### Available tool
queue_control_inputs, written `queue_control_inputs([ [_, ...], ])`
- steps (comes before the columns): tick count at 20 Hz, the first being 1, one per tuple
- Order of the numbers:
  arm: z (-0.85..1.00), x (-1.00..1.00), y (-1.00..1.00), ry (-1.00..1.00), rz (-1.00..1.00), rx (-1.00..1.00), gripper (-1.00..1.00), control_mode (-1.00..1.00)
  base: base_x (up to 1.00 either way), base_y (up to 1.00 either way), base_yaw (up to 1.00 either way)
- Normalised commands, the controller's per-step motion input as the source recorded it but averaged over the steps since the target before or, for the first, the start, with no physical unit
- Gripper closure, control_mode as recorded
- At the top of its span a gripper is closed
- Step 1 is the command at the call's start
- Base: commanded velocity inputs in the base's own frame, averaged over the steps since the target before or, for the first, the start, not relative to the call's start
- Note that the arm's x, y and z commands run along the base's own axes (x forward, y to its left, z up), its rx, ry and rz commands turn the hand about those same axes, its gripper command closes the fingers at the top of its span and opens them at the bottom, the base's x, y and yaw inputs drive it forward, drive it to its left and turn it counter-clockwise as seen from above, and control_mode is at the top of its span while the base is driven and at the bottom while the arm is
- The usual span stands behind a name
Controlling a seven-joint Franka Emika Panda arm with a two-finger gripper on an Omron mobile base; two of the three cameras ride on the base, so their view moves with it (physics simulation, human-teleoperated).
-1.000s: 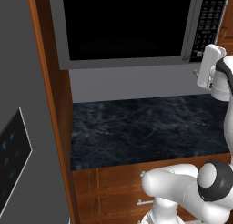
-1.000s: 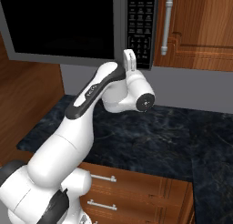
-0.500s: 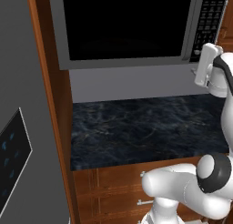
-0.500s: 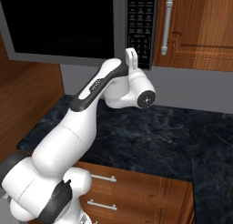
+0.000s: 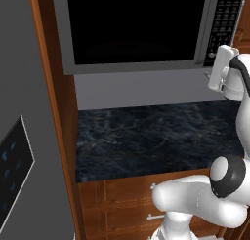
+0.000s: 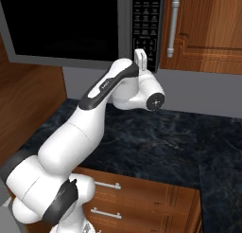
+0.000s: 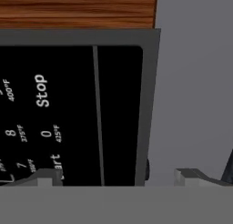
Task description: Transport the fish from the fridge to the microwave and turn on the microwave.
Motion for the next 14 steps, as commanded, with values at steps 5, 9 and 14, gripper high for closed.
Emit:
queue_control_inputs([
  [5, -0.08, 0.14, -0.12, 0.01, 0.00, 0.04, -1.00, -1.00, 0.00, 0.00, 0.00],
  [9, -0.10, 0.14, -0.02, 0.00, 0.00, 0.01, -1.00, -1.00, 0.00, 0.00, 0.00],
  [14, -0.13, 0.18, -0.01, 0.02, 0.00, 0.01, -1.00, -1.00, 0.00, 0.00, 0.00],
])
